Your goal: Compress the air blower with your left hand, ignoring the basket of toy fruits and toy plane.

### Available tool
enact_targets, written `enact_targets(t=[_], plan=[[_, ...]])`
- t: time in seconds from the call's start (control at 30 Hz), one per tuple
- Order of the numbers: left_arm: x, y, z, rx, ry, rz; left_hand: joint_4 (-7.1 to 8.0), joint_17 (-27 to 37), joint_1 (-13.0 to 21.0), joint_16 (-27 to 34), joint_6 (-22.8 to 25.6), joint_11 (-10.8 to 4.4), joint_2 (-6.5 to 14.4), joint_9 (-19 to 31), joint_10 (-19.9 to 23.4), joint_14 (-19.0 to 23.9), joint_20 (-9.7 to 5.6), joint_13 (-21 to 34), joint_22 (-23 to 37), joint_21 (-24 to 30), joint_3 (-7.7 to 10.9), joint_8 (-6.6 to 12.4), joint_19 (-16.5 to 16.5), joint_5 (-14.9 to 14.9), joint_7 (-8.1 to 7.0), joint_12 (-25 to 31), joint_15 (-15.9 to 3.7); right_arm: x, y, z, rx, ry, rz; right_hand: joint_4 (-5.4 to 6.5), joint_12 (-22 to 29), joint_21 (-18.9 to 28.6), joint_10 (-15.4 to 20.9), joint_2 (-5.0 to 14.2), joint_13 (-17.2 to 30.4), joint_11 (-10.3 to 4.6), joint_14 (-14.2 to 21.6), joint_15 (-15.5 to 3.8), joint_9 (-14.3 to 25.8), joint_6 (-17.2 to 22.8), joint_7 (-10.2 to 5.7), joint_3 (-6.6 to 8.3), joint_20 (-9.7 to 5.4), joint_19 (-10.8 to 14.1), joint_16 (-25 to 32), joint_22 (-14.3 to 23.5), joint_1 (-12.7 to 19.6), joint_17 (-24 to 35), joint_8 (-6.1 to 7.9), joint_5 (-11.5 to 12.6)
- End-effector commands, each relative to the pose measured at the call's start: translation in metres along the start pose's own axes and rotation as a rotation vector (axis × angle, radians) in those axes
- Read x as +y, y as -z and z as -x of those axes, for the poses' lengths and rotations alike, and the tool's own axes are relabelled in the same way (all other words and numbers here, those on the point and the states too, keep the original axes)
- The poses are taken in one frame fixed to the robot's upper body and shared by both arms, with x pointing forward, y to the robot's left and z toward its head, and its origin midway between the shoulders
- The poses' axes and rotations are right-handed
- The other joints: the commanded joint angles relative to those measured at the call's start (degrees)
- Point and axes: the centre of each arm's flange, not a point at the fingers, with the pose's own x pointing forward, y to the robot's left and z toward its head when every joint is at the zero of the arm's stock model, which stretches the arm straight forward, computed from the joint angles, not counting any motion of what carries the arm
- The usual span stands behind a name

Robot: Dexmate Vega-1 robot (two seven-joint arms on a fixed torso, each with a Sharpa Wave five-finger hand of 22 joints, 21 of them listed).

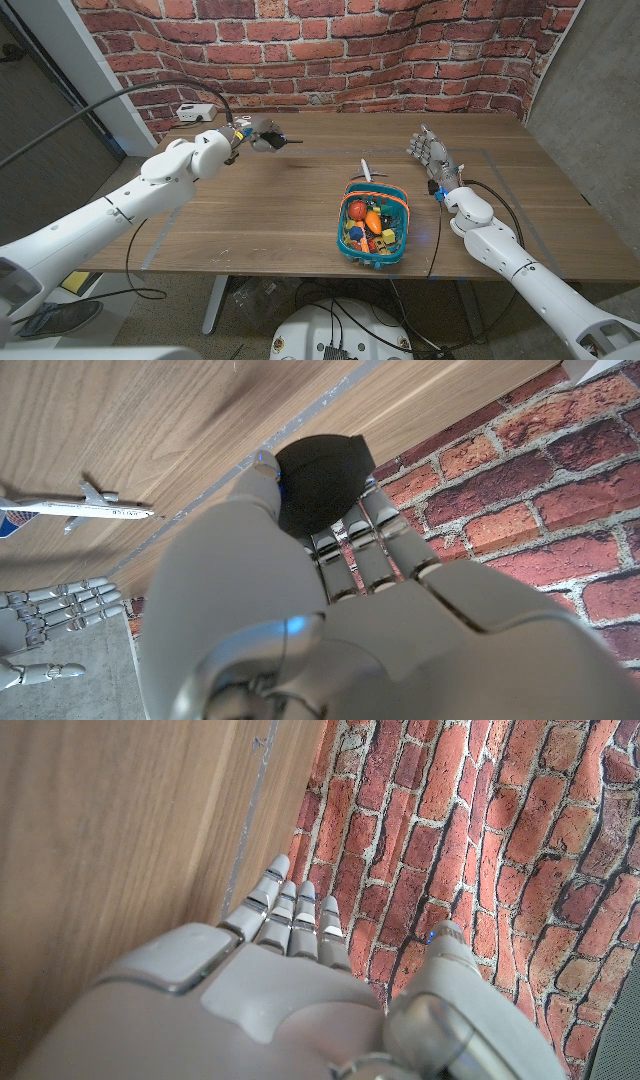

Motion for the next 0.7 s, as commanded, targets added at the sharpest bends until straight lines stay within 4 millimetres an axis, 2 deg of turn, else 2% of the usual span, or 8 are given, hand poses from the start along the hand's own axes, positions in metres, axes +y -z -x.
enact_targets(t=[0.03, 0.2, 0.27, 0.3, 0.53, 0.7], plan=[[-0.0002, -0.0008, 0.0011, -0.005, -0.022, 0.019, -0.09, 0.1, 1.3, 0.4, 1.2, 0.27, 0.3, 0.1, 1.3, 0.9, -0.08, 0.2, 0.2, 0.7, 0.83, 0.28, 1.0, 0.0, 0.35, 0.4, -5.5, 0.0013, -0.0008, -0.0005, -0.005, -0.006, 0.001, -0.2, -0.2, -0.1, 0.5, 0.31, 0.2, -0.13, 0.5, -0.04, 0.1, 0.0, 0.19, -0.09, -0.04, 0.4, -0.1, 0.2, 0.2, 0.2, -0.05, -0.1], [-0.0002, -0.0013, 0.0006, -0.007, -0.025, 0.021, -0.22, 0.2, 2.0, 0.5, 2.1, 0.38, 0.5, 0.1, 2.4, 1.9, -1.07, 0.2, 0.3, 1.2, 1.37, 0.33, 2.0, 0.0, 0.62, 0.5, -5.75, 0.0016, -0.0005, -0.0011, -0.006, -0.006, 0.0, -0.2, -0.2, -0.1, 0.5, 0.3, 0.2, -0.11, 0.5, 0.01, 0.1, -0.1, 0.21, -0.1, -0.03, 0.5, -0.1, 0.2, 0.2, 0.2, -0.04, -0.1], [0.0002, -0.0016, 0.0004, -0.008, -0.03, 0.019, -0.22, 0.2, 2.2, 0.5, 2.7, 0.42, 0.6, 0.1, 2.7, 2.4, -1.19, 0.2, 0.3, 1.4, 1.52, 0.48, 2.3, -0.1, 0.77, 0.5, -5.77, 0.0016, -0.0004, -0.0011, -0.004, -0.005, 0.0, -0.2, -0.2, -0.1, 0.6, 0.3, 0.2, -0.12, 0.6, 0.04, 0.1, 0.0, 0.24, -0.1, -0.02, 0.6, -0.1, 0.2, 0.2, 0.2, -0.04, -0.1], [0.0003, -0.0017, 0.0004, -0.007, -0.032, 0.018, -0.24, 0.2, 2.3, 0.5, 2.9, -0.03, 0.7, 0.1, 3.0, 2.5, -1.21, 0.2, 0.3, 1.5, 1.68, 0.48, 2.3, -0.1, 0.77, 0.6, -5.71, 0.0016, -0.0004, -0.0011, -0.006, -0.008, 0.002, -0.2, -0.2, -0.1, 0.6, 0.3, 0.2, -0.09, 0.6, 0.06, 0.1, -0.1, 0.2, -0.1, 0.03, 0.7, -0.1, 0.2, 0.2, 0.2, -0.05, -0.1], [0.0002, -0.0031, 0.0011, 0.0, -0.047, 0.02, -0.36, 0.2, 3.3, 1.1, 5.7, 0.39, 0.9, 0.0, 5.2, 5.2, -1.53, 0.2, 0.3, 2.5, 2.52, 1.04, 4.0, -0.2, 0.24, 0.9, -6.24, 0.0008, -0.0016, -0.0011, -0.008, -0.003, 0.0, -0.17, -0.1, 0.0, 0.8, 0.31, 0.2, -0.03, 0.8, -0.04, 0.1, 0.0, 0.15, -0.12, 0.14, 1.2, 0.0, 0.2, 0.2, 0.2, -0.03, -0.1], [0.0, -0.0036, 0.0021, 0.006, -0.053, 0.025, -0.28, 0.2, 3.8, 1.3, 6.9, 0.31, 1.2, 0.0, 6.5, 6.4, -1.5, 0.2, 0.3, 3.1, 3.04, 1.24, 4.7, -0.2, 0.49, 1.1, -6.38, 0.0004, -0.0017, -0.0006, -0.006, -0.003, -0.001, -0.18, -0.1, 0.0, 1.0, 0.31, 0.2, -0.09, 1.0, -0.07, 0.1, 0.0, 0.1, -0.11, 0.06, 1.4, 0.0, 0.2, 0.2, 0.2, -0.01, -0.1]])
